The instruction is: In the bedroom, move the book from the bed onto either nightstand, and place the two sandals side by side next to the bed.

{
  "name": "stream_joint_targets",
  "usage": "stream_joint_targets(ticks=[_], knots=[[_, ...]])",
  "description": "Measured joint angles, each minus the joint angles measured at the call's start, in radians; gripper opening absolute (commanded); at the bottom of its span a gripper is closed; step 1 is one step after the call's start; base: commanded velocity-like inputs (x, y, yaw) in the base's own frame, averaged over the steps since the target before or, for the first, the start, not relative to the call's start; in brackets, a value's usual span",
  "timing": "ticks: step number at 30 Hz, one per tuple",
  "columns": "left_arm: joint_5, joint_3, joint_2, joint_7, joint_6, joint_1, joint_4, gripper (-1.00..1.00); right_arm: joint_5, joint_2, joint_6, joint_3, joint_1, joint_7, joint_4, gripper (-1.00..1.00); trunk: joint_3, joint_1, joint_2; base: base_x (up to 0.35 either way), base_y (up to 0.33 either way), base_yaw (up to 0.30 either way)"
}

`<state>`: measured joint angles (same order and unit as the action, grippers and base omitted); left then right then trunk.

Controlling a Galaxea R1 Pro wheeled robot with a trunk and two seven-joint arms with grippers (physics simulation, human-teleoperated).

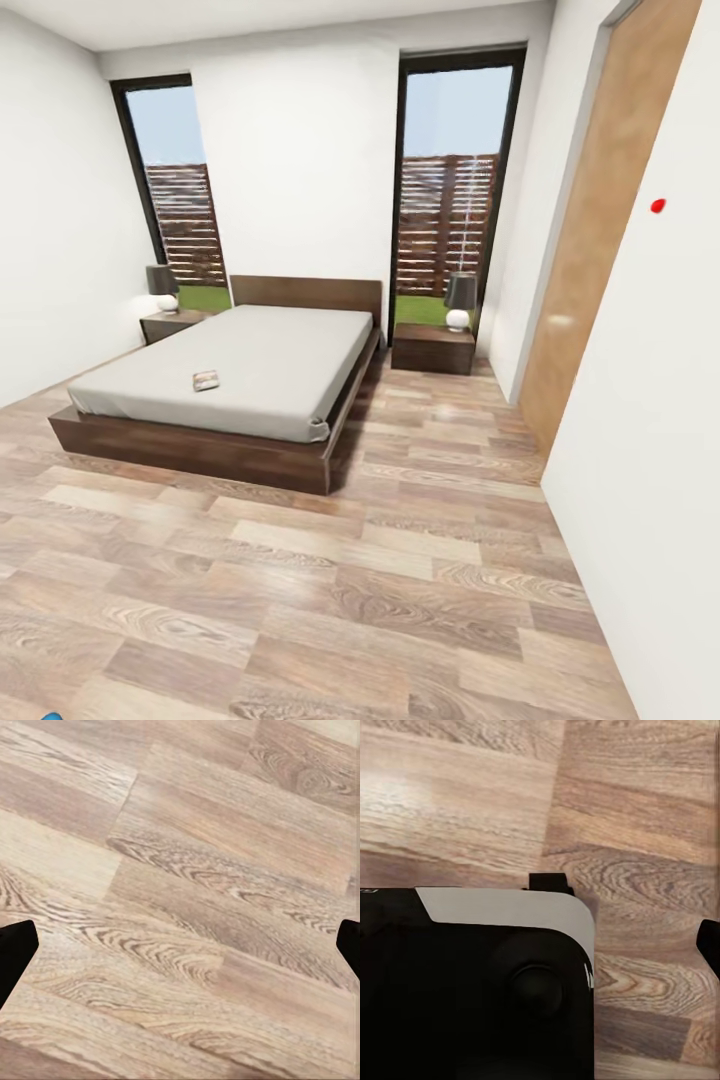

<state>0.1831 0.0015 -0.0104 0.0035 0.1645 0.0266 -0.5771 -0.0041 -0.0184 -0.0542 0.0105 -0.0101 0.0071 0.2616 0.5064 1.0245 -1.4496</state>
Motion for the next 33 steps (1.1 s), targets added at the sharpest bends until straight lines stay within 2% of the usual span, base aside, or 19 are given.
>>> stream_joint_targets(ticks=[8,15,23,33], knots=[[0.000,0.000,0.000,0.000,0.000,0.000,0.000,1.00,0.000,0.000,0.000,0.000,0.000,0.000,0.000,1.00,0.000,0.000,0.000,0.319,-0.095,0.003],[0.000,0.000,0.000,0.000,0.000,-0.001,0.000,1.00,0.000,0.000,0.000,0.000,0.000,0.000,0.000,1.00,0.000,0.000,0.000,0.319,-0.090,0.180],[0.000,0.000,0.000,0.001,0.000,0.000,0.000,1.00,0.000,0.000,0.000,0.000,0.000,0.000,0.000,1.00,0.000,0.000,0.000,0.319,-0.013,0.035],[0.001,0.000,0.001,0.000,0.000,0.000,0.000,1.00,0.000,0.000,0.000,0.000,0.000,0.000,0.000,1.00,0.000,0.000,0.000,0.319,0.000,0.233]])
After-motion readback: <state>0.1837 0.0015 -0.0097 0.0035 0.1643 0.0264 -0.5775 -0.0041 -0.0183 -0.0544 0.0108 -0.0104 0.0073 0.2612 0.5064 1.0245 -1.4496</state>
